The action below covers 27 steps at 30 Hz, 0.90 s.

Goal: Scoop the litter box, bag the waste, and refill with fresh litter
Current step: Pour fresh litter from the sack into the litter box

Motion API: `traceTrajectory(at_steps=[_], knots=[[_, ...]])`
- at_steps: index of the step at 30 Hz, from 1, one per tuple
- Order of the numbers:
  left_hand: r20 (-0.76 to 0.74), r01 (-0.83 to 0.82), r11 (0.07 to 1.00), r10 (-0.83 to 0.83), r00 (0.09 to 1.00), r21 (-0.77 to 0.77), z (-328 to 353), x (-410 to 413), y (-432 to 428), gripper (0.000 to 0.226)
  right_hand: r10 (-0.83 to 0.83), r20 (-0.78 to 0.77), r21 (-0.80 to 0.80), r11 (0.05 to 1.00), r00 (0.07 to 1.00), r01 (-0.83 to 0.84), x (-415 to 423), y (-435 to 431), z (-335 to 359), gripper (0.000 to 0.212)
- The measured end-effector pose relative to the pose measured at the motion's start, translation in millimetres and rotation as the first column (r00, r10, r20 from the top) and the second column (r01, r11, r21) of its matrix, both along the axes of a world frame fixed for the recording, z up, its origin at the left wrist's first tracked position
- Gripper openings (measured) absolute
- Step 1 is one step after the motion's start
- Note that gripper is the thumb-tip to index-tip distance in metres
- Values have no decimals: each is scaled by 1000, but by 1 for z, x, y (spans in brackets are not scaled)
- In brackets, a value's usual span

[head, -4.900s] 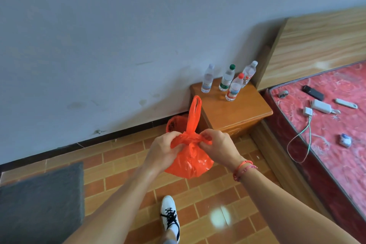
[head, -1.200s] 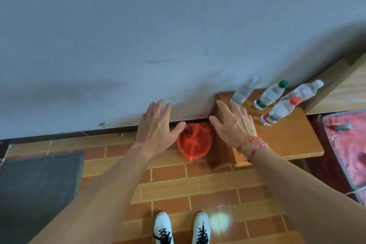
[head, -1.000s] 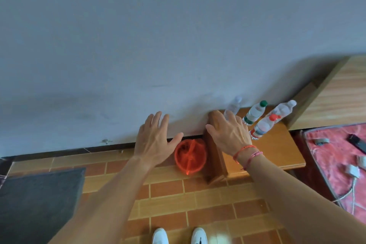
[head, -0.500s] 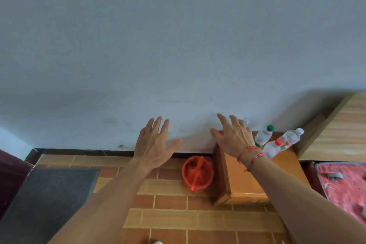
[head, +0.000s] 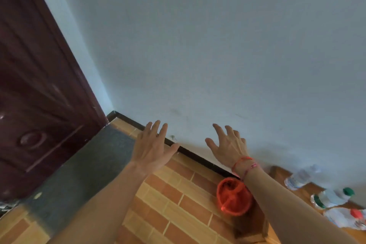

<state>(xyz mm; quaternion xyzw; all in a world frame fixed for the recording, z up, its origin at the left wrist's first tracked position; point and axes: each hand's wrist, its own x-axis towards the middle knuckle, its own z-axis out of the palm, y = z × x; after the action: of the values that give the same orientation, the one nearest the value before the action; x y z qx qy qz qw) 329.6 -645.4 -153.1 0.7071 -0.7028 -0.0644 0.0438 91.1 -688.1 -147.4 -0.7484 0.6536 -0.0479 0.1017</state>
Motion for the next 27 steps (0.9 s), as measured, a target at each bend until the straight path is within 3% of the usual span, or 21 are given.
traceTrajectory(at_steps=[7, 12, 19, 27], knots=[[-16, -248, 967, 247, 969, -59, 11, 121, 90, 92, 286, -6, -2, 958, 958, -286, 143, 28, 9, 61], [-6, -456, 887, 457, 890, -78, 15, 197, 177, 95, 481, 20, -5, 877, 877, -481, 244, 80, 15, 59], [-8, -707, 703, 709, 705, -75, 12, 261, 300, 86, 737, 0, -13, 676, 676, -737, 355, 150, 5, 65], [-54, -905, 421, 904, 425, -66, -5, 256, 402, 80, 925, -15, -15, 378, 379, -926, 436, 214, -3, 66]])
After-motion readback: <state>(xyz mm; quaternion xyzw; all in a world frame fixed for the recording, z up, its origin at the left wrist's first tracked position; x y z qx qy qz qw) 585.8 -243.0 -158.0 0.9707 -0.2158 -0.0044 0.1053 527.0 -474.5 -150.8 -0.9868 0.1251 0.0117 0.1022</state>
